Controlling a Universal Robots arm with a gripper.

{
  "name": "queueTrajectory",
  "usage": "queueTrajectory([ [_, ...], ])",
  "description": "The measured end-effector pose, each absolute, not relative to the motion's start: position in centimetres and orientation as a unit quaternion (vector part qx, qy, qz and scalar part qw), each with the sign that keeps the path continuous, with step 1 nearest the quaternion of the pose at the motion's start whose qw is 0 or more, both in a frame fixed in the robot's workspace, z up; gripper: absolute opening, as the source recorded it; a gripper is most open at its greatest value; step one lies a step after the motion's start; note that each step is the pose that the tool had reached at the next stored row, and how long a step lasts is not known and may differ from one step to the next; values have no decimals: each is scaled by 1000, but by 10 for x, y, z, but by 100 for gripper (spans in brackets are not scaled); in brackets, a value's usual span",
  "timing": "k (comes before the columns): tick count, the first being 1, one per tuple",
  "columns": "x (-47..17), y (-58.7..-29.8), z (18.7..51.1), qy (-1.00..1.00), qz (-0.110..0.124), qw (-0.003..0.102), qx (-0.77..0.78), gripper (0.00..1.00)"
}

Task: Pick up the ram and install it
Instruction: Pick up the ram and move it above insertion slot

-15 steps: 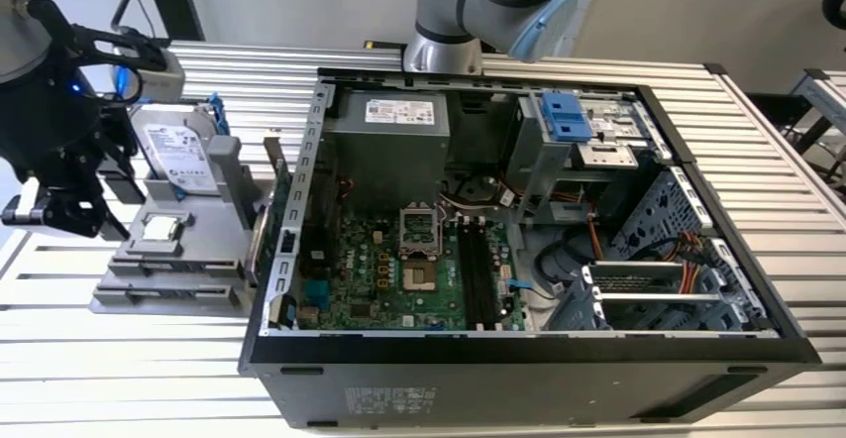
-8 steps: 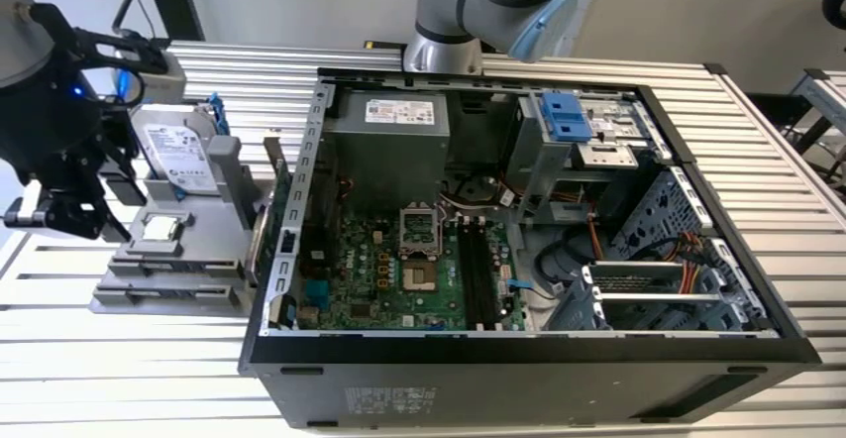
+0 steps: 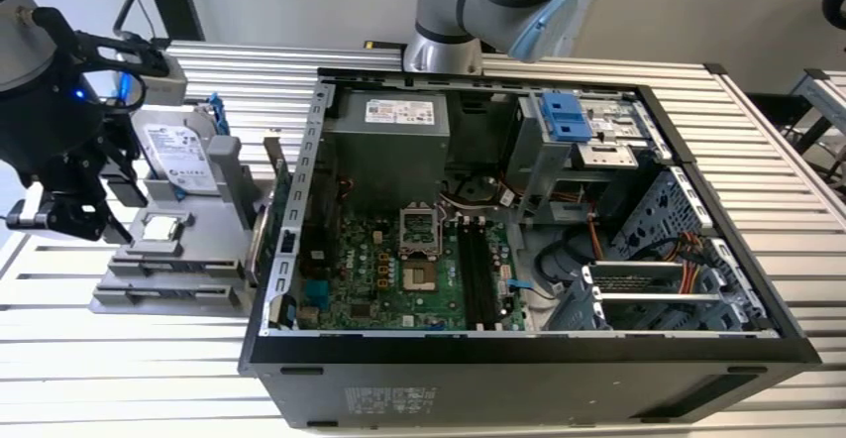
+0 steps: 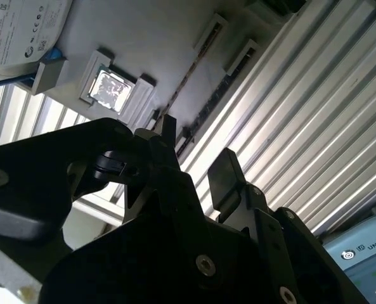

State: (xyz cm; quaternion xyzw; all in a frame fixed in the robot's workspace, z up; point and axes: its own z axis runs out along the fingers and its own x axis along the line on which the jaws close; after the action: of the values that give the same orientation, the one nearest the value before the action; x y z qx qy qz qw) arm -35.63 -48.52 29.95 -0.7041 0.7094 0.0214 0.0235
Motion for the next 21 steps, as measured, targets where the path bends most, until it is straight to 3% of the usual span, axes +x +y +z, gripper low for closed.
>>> queueTrajectory([
  [21,-356,-485,295,709,21,23,-704,100],
])
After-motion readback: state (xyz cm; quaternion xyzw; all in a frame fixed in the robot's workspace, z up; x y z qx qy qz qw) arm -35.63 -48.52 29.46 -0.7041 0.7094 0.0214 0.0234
